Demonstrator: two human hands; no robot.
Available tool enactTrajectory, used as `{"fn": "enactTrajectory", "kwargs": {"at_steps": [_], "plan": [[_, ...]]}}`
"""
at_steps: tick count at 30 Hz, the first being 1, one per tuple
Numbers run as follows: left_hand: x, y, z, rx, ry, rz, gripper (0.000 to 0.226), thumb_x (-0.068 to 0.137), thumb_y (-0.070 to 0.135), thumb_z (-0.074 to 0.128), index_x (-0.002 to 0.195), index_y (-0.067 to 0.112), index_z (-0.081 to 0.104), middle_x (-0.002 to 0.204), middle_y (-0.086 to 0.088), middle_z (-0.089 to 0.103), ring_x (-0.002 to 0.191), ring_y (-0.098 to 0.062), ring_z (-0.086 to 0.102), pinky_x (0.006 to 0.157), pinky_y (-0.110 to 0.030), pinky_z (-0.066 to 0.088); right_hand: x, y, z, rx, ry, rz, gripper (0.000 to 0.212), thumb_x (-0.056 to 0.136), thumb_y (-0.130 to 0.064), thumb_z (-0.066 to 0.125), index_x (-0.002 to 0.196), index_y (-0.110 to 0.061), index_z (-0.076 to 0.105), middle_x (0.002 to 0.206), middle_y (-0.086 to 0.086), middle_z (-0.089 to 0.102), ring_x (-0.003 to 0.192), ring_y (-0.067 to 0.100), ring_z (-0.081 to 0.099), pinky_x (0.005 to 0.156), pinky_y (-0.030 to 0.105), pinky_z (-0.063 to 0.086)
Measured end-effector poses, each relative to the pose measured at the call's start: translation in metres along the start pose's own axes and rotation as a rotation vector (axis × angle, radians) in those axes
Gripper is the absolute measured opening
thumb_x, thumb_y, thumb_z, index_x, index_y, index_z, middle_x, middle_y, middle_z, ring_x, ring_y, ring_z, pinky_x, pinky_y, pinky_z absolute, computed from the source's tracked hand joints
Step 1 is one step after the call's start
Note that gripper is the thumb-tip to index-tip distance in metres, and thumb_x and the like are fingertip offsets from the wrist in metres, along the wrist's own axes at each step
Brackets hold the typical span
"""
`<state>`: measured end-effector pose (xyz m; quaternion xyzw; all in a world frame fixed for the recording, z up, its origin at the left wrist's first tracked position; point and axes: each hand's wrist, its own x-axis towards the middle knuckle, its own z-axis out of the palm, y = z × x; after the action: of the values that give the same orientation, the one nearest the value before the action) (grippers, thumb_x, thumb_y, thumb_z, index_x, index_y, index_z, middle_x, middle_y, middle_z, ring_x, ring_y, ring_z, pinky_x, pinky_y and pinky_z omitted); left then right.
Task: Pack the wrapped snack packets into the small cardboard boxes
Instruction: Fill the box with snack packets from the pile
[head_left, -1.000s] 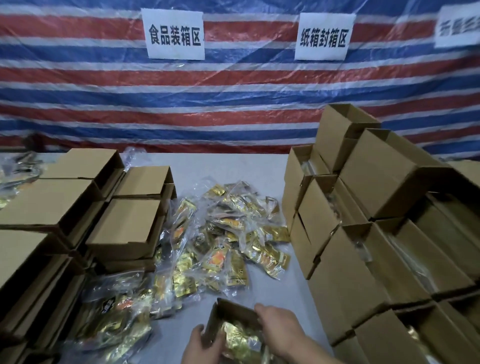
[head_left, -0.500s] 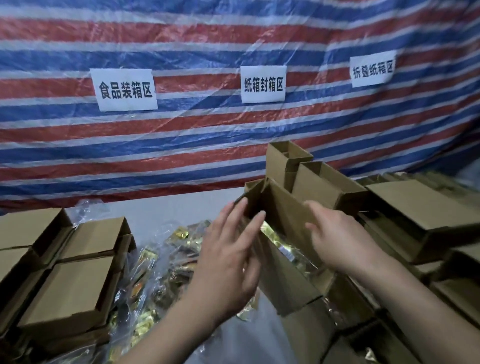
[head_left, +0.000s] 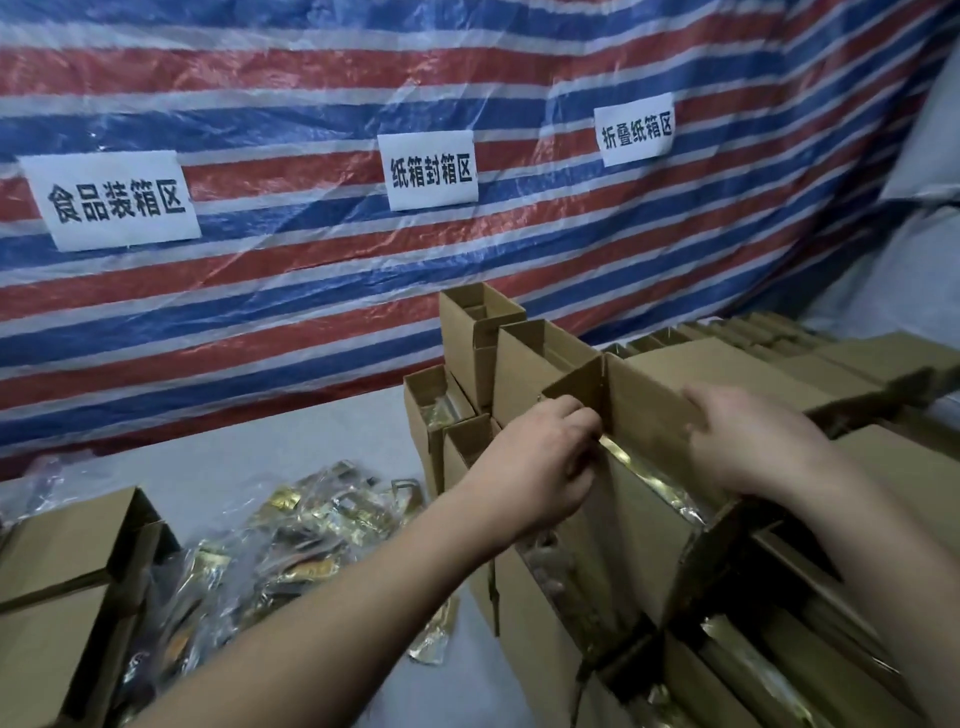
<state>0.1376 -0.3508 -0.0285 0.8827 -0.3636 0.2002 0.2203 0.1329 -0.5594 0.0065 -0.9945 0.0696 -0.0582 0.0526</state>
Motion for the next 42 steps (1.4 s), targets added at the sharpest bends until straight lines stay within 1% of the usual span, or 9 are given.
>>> {"fn": "enactTrajectory", "kwargs": {"at_steps": [3, 7, 13, 17, 21, 30, 34, 38, 42], "plan": [[0.015, -0.004, 0.018, -0.047, -0.022, 0.012, 0.021, 0.087, 0.021, 0.066, 0.108, 0.018, 0.065, 0.108, 0.002, 0.060, 0.097, -0.012, 0.057, 0.084, -0.028, 0.054, 0.014, 0.005, 0.000, -0.019, 0.009, 0.039, 0.030, 0.091, -0.021, 0.058, 0.119, -0.029, 0.059, 0.095, 0.000, 0.059, 0.079, 0.021, 0.054, 0.061, 0.030, 0.041], [0.024, -0.010, 0.040, -0.068, -0.070, -0.023, 0.023, 0.087, 0.019, 0.065, 0.111, 0.016, 0.065, 0.110, 0.000, 0.060, 0.099, -0.014, 0.057, 0.086, -0.032, 0.054, 0.027, 0.013, 0.011, -0.066, 0.039, 0.033, 0.023, 0.087, -0.015, 0.057, 0.107, -0.025, 0.062, 0.090, 0.001, 0.059, 0.080, 0.024, 0.057, 0.063, 0.032, 0.043], [0.031, -0.015, 0.053, -0.083, -0.103, -0.042, 0.022, 0.088, 0.019, 0.063, 0.110, 0.016, 0.065, 0.109, 0.000, 0.059, 0.097, -0.014, 0.057, 0.086, -0.031, 0.054, 0.041, 0.025, 0.034, -0.057, 0.080, -0.008, 0.024, 0.087, -0.018, 0.063, 0.109, -0.028, 0.061, 0.088, -0.002, 0.054, 0.075, 0.020, 0.049, 0.059, 0.028, 0.034], [0.038, -0.018, 0.051, -0.075, -0.106, -0.044, 0.022, 0.088, 0.018, 0.062, 0.109, 0.013, 0.066, 0.109, -0.002, 0.060, 0.098, -0.016, 0.058, 0.086, -0.032, 0.053, 0.049, 0.028, 0.037, -0.062, 0.126, -0.018, 0.021, 0.087, -0.018, 0.064, 0.105, -0.027, 0.059, 0.081, -0.004, 0.050, 0.072, 0.018, 0.047, 0.050, 0.025, 0.026], [0.041, -0.020, 0.050, -0.067, -0.096, -0.036, 0.020, 0.087, 0.017, 0.062, 0.107, 0.013, 0.066, 0.107, -0.002, 0.060, 0.097, -0.016, 0.058, 0.085, -0.033, 0.053, 0.052, 0.026, 0.039, -0.054, 0.115, 0.001, 0.025, 0.087, -0.018, 0.065, 0.109, -0.026, 0.058, 0.089, -0.001, 0.055, 0.079, 0.020, 0.052, 0.060, 0.030, 0.037], [0.038, -0.026, 0.058, -0.083, -0.093, -0.070, 0.026, 0.089, 0.017, 0.061, 0.115, 0.015, 0.063, 0.112, 0.000, 0.057, 0.101, -0.013, 0.054, 0.087, -0.023, 0.047, 0.052, 0.028, 0.049, -0.036, 0.106, 0.004, 0.032, 0.088, -0.020, 0.068, 0.117, -0.024, 0.058, 0.090, -0.002, 0.056, 0.076, 0.017, 0.055, 0.057, 0.028, 0.040], [0.038, -0.026, 0.058, -0.104, -0.074, -0.091, 0.027, 0.089, 0.016, 0.061, 0.115, 0.014, 0.064, 0.114, -0.001, 0.058, 0.102, -0.015, 0.055, 0.088, -0.027, 0.051, 0.058, 0.029, 0.049, -0.064, 0.120, 0.009, 0.030, 0.086, -0.021, 0.070, 0.113, -0.025, 0.059, 0.089, -0.002, 0.058, 0.071, 0.014, 0.054, 0.048, 0.023, 0.032], [0.038, -0.025, 0.059, -0.105, -0.076, -0.095, 0.029, 0.090, 0.016, 0.060, 0.119, 0.015, 0.063, 0.118, -0.001, 0.057, 0.106, -0.015, 0.055, 0.091, -0.027, 0.050, 0.059, 0.030, 0.053, -0.068, 0.130, 0.017, 0.026, 0.086, -0.023, 0.069, 0.110, -0.026, 0.059, 0.082, -0.004, 0.056, 0.066, 0.011, 0.054, 0.048, 0.024, 0.034], [0.029, -0.024, 0.060, -0.138, -0.076, -0.125, 0.046, 0.092, 0.017, 0.059, 0.137, 0.019, 0.052, 0.138, -0.001, 0.048, 0.121, -0.016, 0.052, 0.097, -0.028, 0.050, 0.055, 0.027, 0.046, -0.041, 0.170, -0.007, 0.013, 0.092, -0.038, 0.063, 0.095, -0.030, 0.053, 0.073, -0.007, 0.054, 0.061, 0.006, 0.053, 0.045, 0.022, 0.034]]}}
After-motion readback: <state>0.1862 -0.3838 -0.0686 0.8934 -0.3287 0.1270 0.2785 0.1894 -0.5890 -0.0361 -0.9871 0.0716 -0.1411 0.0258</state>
